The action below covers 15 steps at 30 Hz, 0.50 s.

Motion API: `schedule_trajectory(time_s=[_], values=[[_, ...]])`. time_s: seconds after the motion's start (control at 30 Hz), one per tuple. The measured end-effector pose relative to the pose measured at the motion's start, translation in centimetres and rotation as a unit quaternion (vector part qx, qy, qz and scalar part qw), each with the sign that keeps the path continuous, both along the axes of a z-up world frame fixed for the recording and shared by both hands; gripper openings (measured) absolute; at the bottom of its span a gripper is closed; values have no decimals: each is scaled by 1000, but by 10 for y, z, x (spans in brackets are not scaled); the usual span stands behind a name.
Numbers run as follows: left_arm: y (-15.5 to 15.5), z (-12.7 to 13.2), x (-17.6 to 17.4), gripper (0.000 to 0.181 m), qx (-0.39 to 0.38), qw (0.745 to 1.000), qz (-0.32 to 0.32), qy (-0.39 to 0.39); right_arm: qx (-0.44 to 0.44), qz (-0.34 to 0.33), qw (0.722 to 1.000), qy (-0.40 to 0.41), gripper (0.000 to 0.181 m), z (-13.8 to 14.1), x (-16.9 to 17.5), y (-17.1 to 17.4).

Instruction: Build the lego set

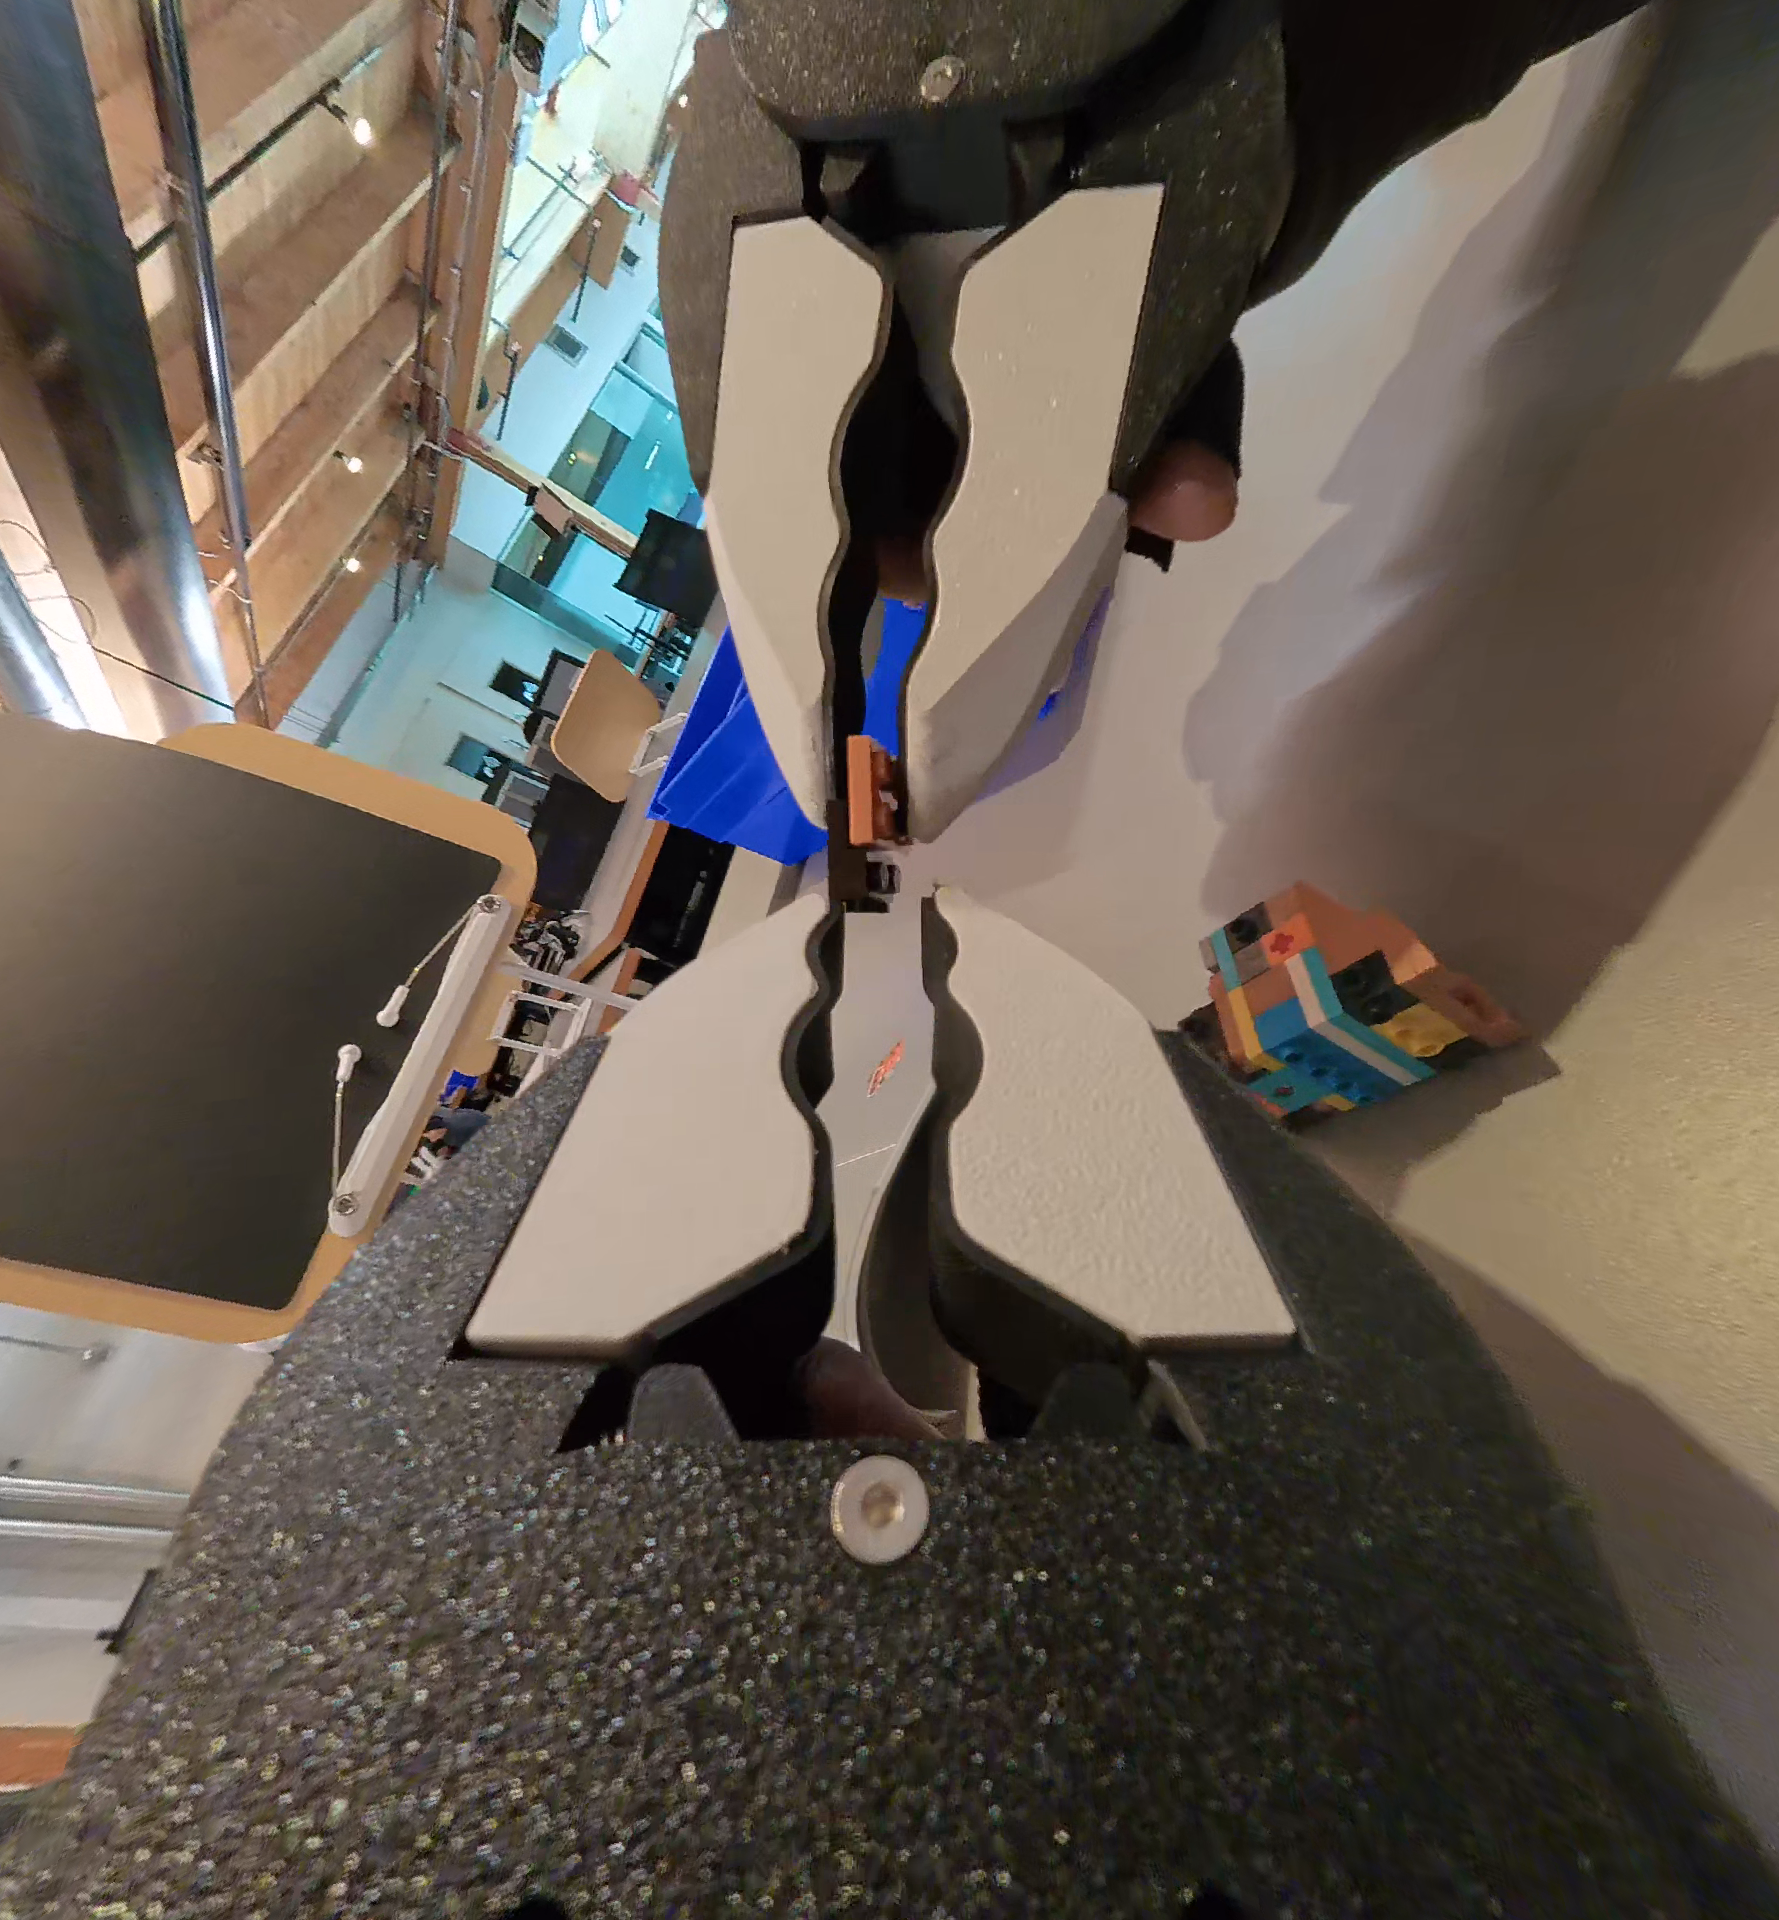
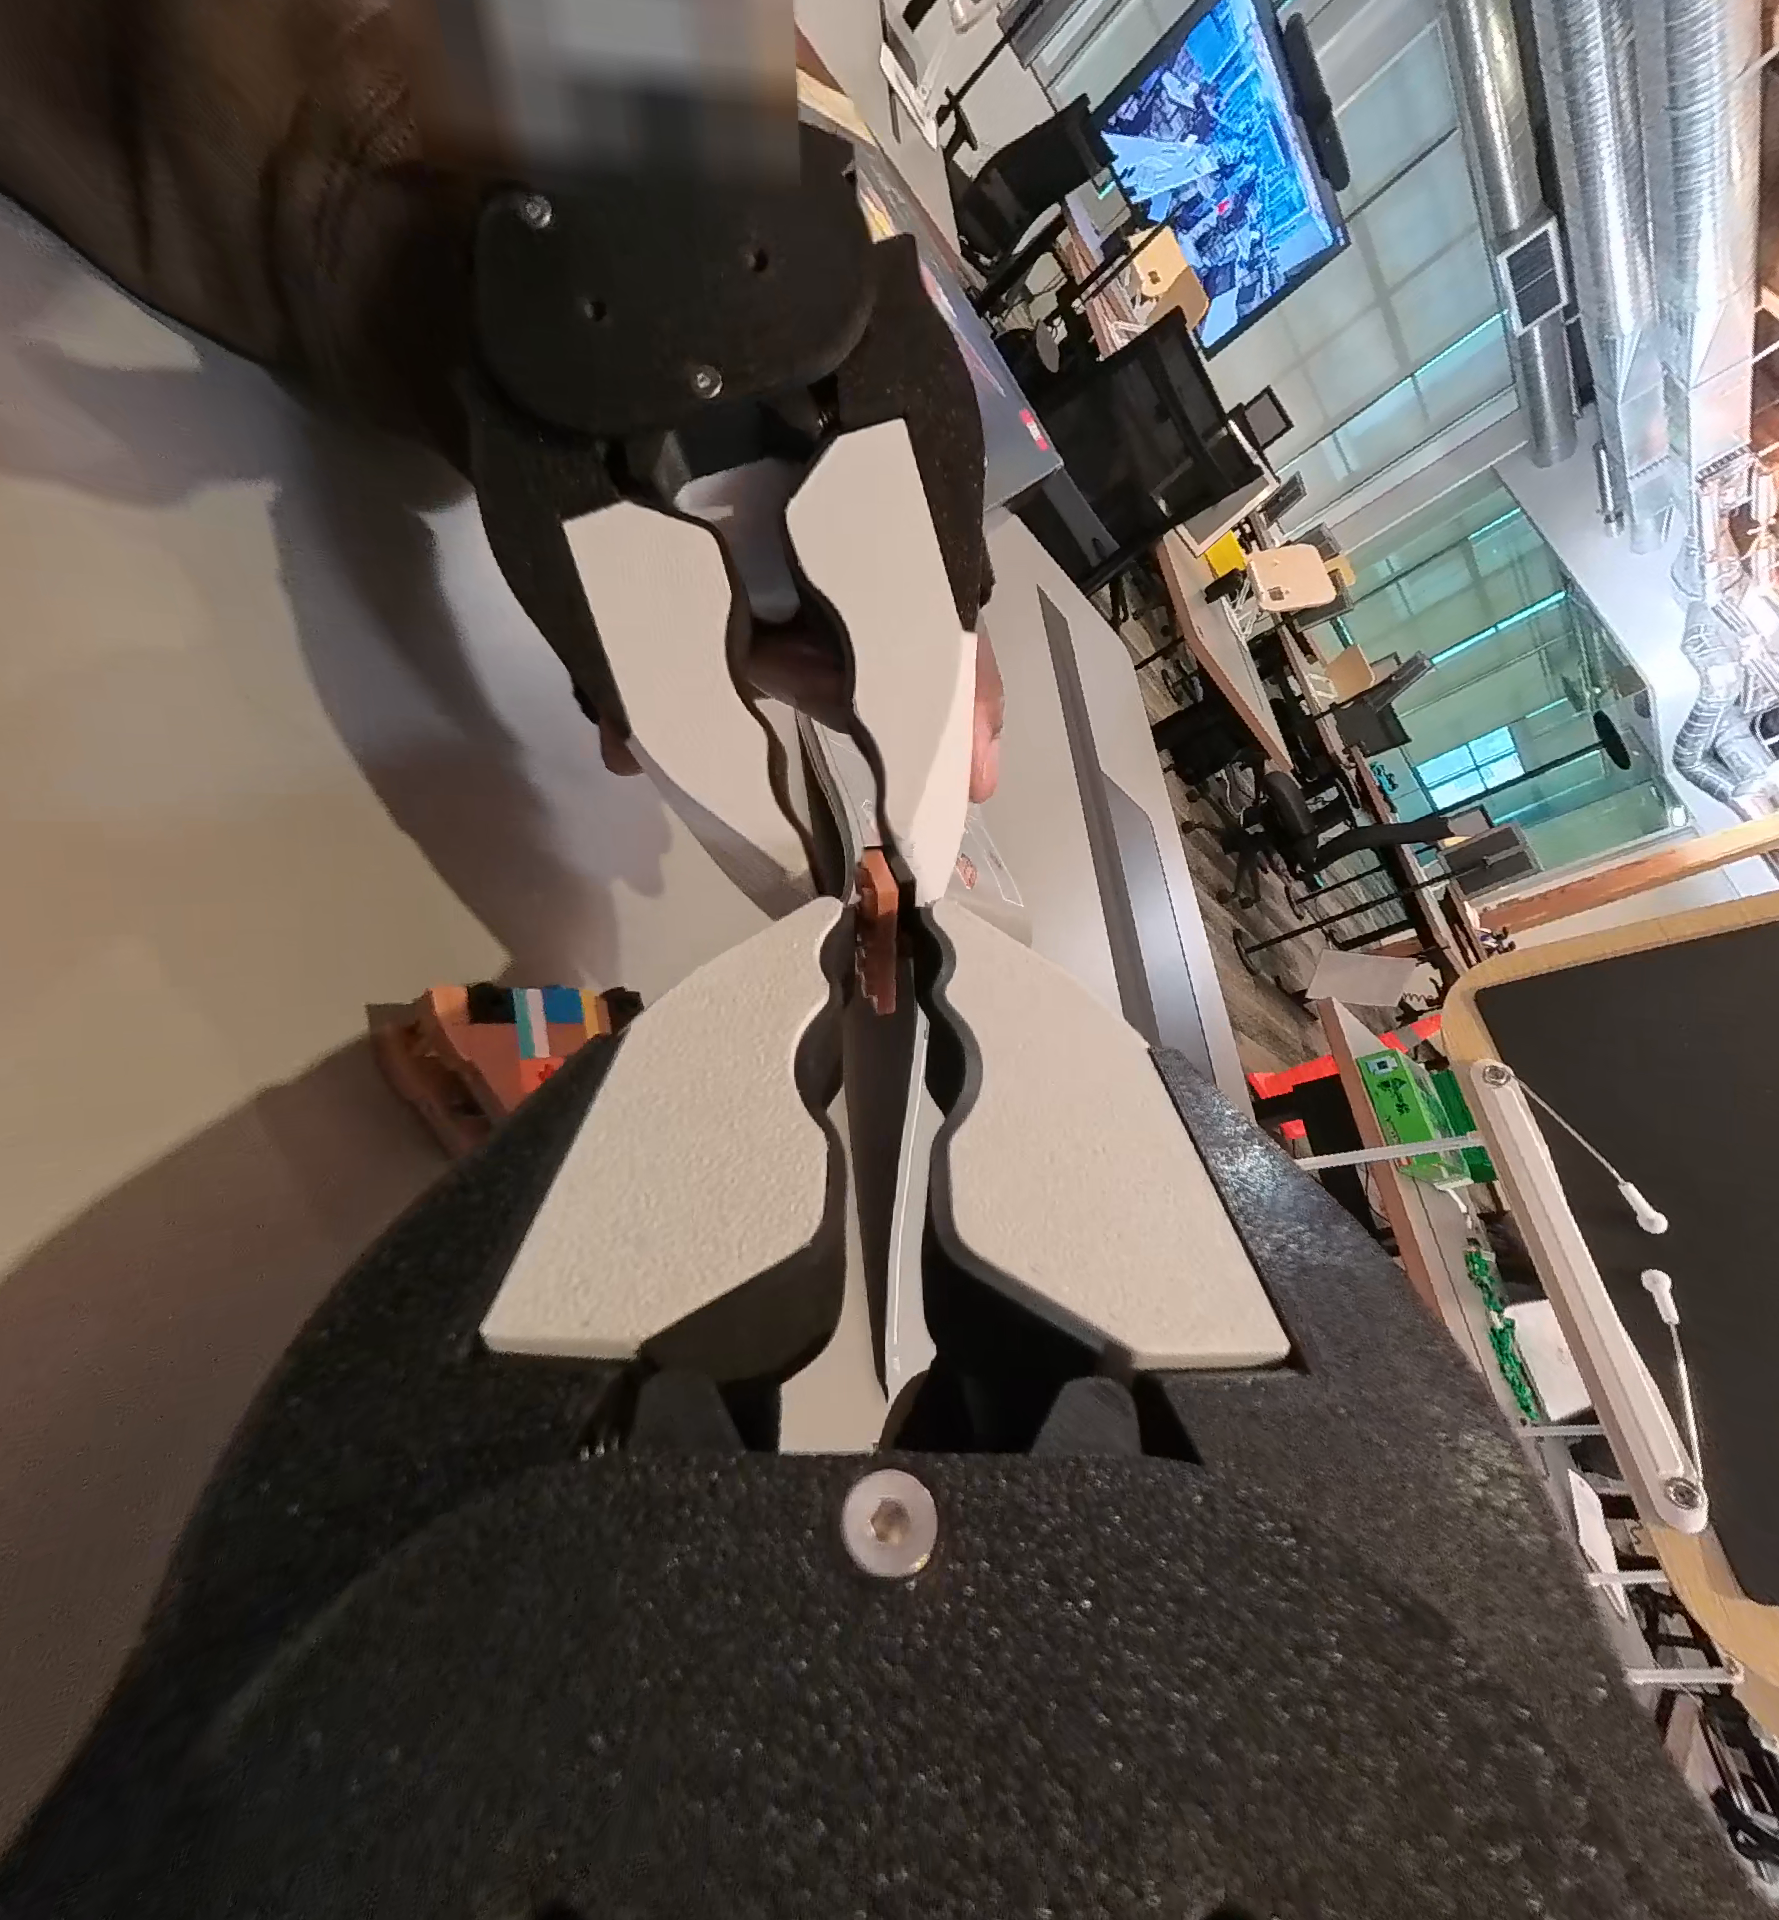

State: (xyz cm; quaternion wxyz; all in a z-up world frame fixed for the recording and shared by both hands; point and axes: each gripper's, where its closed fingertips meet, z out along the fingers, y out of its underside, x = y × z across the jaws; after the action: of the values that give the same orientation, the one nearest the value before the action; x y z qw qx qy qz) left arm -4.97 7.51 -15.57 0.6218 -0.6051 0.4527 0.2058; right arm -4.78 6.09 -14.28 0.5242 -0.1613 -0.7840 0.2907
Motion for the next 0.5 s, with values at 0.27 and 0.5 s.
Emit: schedule_trajectory(time_s=[0.27,0.5], values=[[-1,5,-2,12,23,1000,5,11,-2,2,1000,3,8,-1,1,-4],[-1,8,-2,10,26,1000,11,13,-23,-8,1000,13,10,2,-2,0]])
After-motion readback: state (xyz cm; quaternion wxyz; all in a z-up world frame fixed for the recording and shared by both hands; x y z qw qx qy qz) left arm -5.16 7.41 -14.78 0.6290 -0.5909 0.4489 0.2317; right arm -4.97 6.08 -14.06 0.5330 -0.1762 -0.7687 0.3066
